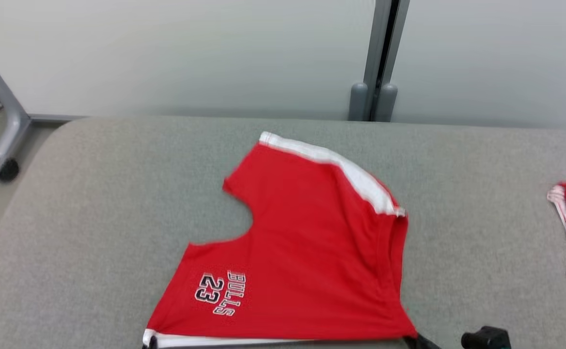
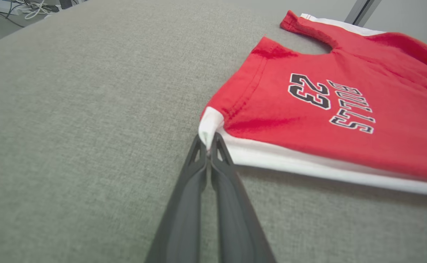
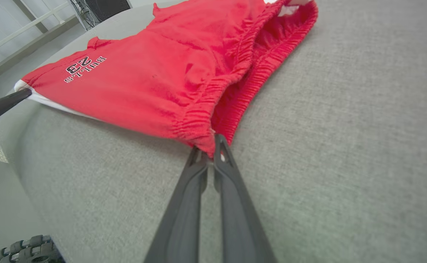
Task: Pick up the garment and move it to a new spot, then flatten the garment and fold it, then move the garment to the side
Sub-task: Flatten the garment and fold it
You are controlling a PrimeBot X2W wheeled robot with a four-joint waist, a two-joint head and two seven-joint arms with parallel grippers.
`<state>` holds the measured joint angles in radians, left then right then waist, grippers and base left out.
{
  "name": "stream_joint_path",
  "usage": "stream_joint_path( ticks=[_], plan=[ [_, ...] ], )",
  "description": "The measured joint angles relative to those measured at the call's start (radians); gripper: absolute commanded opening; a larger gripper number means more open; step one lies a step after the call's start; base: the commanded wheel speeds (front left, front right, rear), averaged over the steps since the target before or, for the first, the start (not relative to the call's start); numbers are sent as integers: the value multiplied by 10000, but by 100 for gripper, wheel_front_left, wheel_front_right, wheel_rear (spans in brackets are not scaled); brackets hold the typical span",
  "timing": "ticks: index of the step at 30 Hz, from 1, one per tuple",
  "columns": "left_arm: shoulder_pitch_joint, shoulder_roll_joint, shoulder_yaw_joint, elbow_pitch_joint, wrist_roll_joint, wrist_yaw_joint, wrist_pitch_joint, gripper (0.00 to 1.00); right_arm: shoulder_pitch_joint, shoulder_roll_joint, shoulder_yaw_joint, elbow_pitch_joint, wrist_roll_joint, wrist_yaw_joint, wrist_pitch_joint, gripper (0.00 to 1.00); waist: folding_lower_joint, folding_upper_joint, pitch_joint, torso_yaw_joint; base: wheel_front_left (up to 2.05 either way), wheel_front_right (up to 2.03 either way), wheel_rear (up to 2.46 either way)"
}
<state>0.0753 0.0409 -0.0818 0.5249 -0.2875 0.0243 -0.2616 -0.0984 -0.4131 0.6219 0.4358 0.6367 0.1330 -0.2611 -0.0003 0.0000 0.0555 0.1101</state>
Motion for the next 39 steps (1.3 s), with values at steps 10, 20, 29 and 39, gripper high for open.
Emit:
stream_joint_path(
  ticks=[10, 20, 29, 39],
  plan=[
    [866, 42, 351, -627, 863, -238, 2, 0, 1021, 134, 464, -194, 324, -10, -2, 0, 0, 0, -747, -171, 0, 0, 0],
    [-2714, 384, -157, -520, 1893, -1034, -2, 0, -757, 90, 27, -1091, 1517, -21, 10, 0, 4, 0, 475, -574, 0, 0, 0],
    [-7587, 936, -1262, 2119, 2429, -1448, 878, 0, -3557, -539, 771, -1321, 3204, -23, 495, 0, 6, 0, 2366, -1156, 0, 0, 0],
    [-10181, 1085, -1864, 4717, 2771, -1482, 1883, 0, -5408, -546, 1873, -765, 4629, -23, 562, 0, 6, 0, 3599, -1492, 0, 0, 0]
  ],
)
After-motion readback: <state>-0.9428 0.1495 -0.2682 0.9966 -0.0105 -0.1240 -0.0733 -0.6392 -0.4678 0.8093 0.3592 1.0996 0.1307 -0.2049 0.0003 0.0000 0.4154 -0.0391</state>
